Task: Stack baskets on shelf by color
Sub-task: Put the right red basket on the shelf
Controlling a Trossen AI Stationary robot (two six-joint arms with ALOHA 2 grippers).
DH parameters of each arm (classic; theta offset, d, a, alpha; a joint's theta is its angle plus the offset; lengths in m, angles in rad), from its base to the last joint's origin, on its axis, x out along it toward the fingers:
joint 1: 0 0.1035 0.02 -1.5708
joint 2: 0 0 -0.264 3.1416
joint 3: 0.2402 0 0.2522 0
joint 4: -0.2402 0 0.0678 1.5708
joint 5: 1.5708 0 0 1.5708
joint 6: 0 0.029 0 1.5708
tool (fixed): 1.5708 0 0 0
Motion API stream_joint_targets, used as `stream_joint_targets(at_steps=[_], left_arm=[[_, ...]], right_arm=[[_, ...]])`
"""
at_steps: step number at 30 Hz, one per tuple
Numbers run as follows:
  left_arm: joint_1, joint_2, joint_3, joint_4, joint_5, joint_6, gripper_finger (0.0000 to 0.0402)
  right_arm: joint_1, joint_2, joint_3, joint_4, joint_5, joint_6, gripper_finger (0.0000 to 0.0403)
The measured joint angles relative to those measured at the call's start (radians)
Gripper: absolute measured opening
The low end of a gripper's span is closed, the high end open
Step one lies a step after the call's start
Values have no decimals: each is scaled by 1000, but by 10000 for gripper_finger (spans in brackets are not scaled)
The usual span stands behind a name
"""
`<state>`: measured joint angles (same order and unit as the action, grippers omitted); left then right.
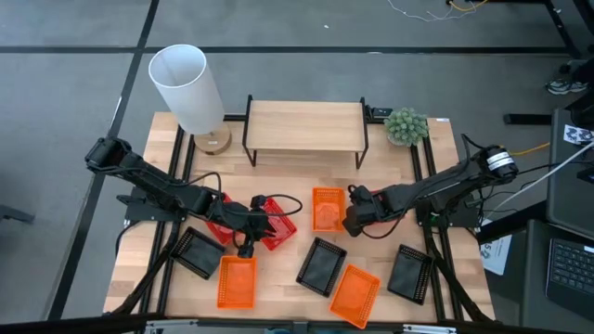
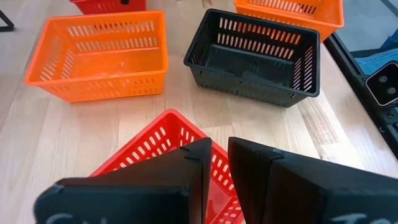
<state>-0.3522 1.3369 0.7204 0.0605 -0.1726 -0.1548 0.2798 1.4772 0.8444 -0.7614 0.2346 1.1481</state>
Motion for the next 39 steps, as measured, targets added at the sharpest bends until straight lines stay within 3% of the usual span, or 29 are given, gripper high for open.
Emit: stream_joint_targets(at_steps=[12, 15, 20, 28, 34, 39], left_arm=[[0, 0, 0, 0, 0, 0, 47], [0, 0, 0, 0, 0, 0, 47], [0, 0, 0, 0, 0, 0, 47], [0, 0, 0, 0, 0, 0, 47], [0, 0, 0, 0, -1, 0, 47], [0, 0, 0, 0, -1, 0, 47]], right_arm=[[0, 94, -1, -12, -1, -54, 123], [0, 97, -1, -12, -1, -81, 94], [22, 97, -1, -12, -22, -139, 11], [116, 98, 163, -207, -20, -184, 2], [180, 98, 367, -352, 131, -367, 1], [178, 98, 482, -395, 411, -647, 1]])
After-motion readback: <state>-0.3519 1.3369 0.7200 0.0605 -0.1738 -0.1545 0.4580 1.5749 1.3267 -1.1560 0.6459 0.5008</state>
